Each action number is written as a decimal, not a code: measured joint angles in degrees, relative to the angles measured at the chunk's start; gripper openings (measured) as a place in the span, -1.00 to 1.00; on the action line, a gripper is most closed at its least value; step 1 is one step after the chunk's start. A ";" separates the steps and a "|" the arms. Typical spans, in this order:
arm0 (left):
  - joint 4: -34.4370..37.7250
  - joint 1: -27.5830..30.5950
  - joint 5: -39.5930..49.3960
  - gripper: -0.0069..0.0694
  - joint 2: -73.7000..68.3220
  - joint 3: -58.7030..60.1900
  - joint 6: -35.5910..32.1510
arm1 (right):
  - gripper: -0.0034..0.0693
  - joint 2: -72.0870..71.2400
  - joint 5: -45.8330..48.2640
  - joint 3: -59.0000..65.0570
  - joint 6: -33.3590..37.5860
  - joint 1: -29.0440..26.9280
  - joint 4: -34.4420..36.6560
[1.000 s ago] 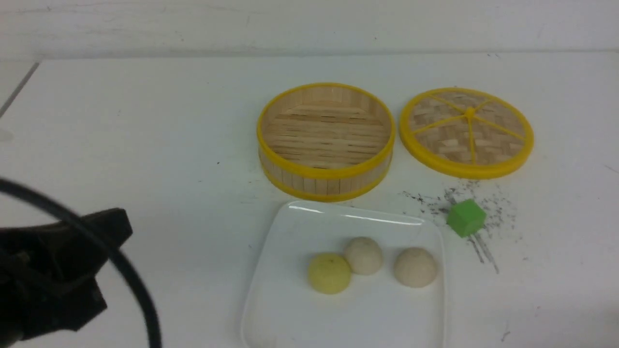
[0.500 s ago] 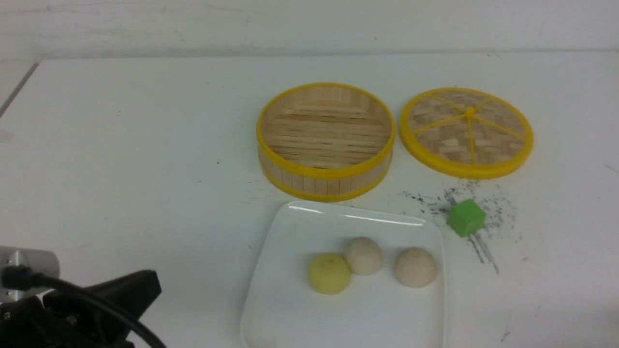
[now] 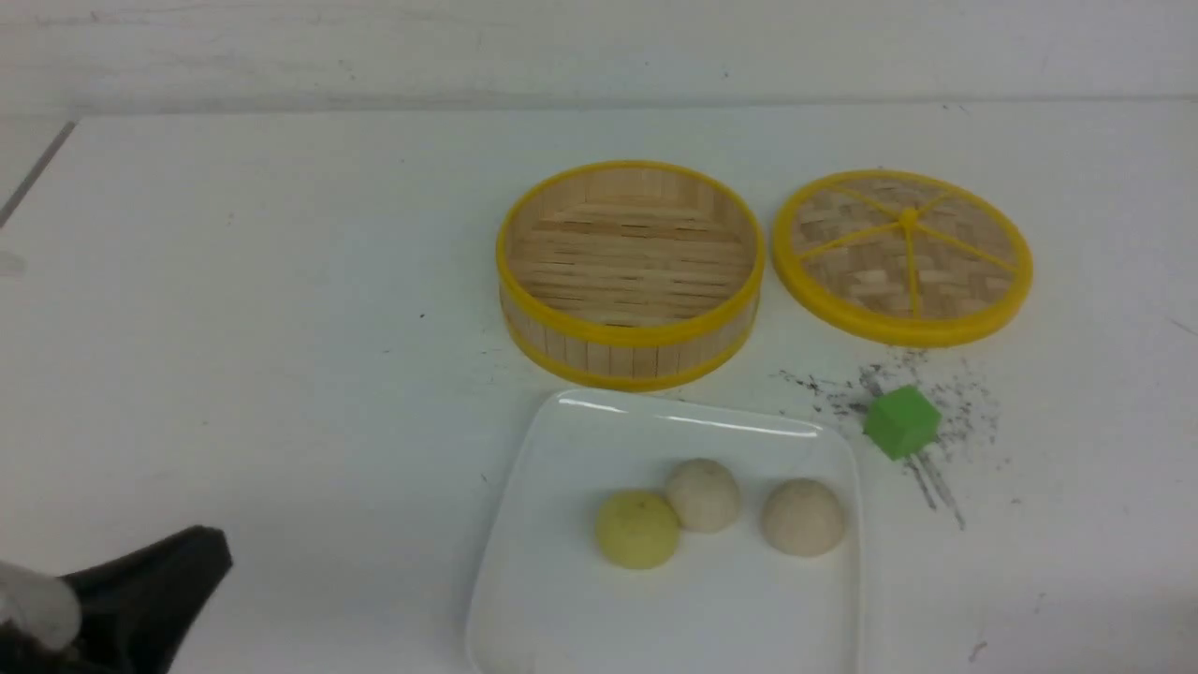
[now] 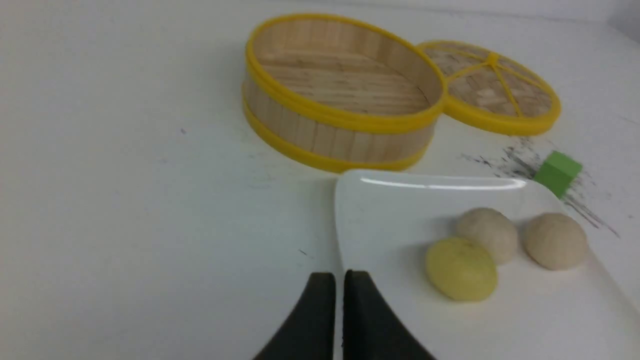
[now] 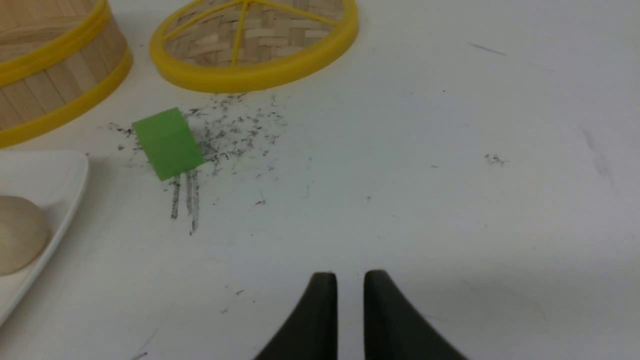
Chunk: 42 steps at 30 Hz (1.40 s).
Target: Put the steamed buns into the plate on the white tablecloth.
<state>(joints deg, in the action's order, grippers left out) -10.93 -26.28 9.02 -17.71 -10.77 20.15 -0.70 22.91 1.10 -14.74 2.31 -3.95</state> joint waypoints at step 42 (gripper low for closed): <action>1.25 25.79 12.21 -0.58 18.35 12.28 -5.26 | -0.48 0.00 0.00 0.00 -0.18 -0.12 0.00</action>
<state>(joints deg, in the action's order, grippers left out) -9.67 -0.48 21.23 0.64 1.51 14.90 -0.70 22.91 1.10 -14.93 2.19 -3.95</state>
